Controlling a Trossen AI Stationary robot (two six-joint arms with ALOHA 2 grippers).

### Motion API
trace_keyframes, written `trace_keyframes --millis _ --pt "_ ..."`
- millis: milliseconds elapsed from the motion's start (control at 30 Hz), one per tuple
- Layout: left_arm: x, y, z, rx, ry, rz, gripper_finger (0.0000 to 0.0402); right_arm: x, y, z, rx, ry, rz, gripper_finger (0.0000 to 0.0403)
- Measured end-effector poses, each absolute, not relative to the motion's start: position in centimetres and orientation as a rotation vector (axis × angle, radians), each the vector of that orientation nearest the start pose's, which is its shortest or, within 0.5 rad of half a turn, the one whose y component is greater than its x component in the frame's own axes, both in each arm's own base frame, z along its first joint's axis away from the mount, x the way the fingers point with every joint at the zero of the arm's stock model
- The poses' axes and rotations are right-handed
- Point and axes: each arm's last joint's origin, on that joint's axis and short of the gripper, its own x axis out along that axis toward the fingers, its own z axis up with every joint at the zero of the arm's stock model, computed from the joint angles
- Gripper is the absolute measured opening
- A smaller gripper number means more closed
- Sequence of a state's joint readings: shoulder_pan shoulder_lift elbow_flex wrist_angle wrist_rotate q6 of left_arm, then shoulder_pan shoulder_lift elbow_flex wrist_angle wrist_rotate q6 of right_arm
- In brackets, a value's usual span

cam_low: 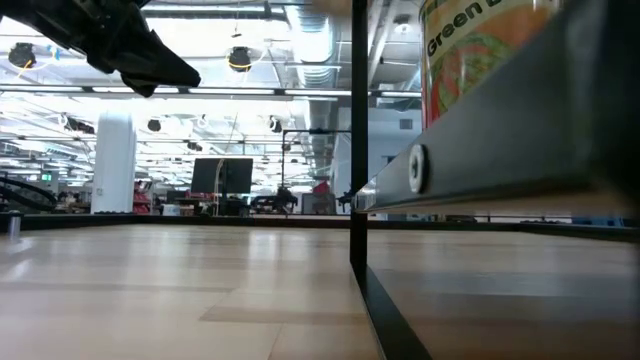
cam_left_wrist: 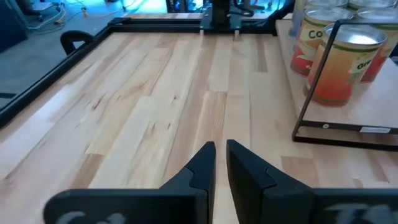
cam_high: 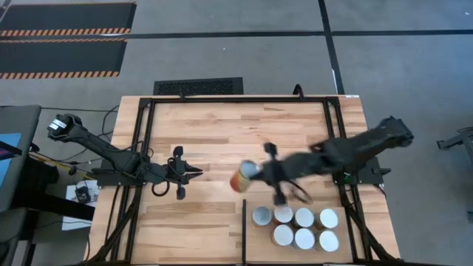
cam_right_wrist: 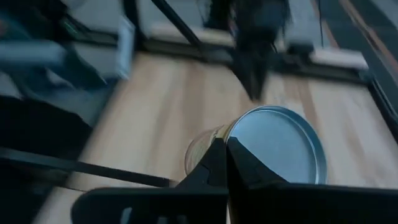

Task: Pick and place cans onto a shelf
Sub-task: Put the canned green beans on the shelf aligned with the other canned green beans

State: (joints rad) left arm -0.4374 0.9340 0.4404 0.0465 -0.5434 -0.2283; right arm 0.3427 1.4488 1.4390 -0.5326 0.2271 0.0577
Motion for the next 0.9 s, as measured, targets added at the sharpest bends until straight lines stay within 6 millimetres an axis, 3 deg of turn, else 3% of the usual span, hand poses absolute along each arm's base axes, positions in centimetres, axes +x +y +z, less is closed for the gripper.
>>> trace_keyframes --millis 133,267,400,567,900 --pt "17.8 -6.6 21.1 -0.004 0.389 0.165 0.0031 26.5 14.6 40.6 -0.071 0.414 0.159 0.0004" --pt "17.8 -6.6 21.1 0.0 0.395 0.169 0.0031 24.2 19.4 41.8 -0.077 0.369 0.21 0.0004" --pt "17.8 -6.6 21.0 0.005 0.403 0.17 0.0031 22.9 23.7 40.3 -0.119 0.449 0.186 0.0004" --pt "17.8 -6.6 21.0 0.005 0.405 0.17 0.0031 23.2 27.3 37.9 -0.152 0.544 0.149 0.0005" --pt "17.8 -6.6 21.0 -0.002 0.404 0.171 0.0031 25.9 31.5 34.4 -0.191 0.706 0.135 0.0005"
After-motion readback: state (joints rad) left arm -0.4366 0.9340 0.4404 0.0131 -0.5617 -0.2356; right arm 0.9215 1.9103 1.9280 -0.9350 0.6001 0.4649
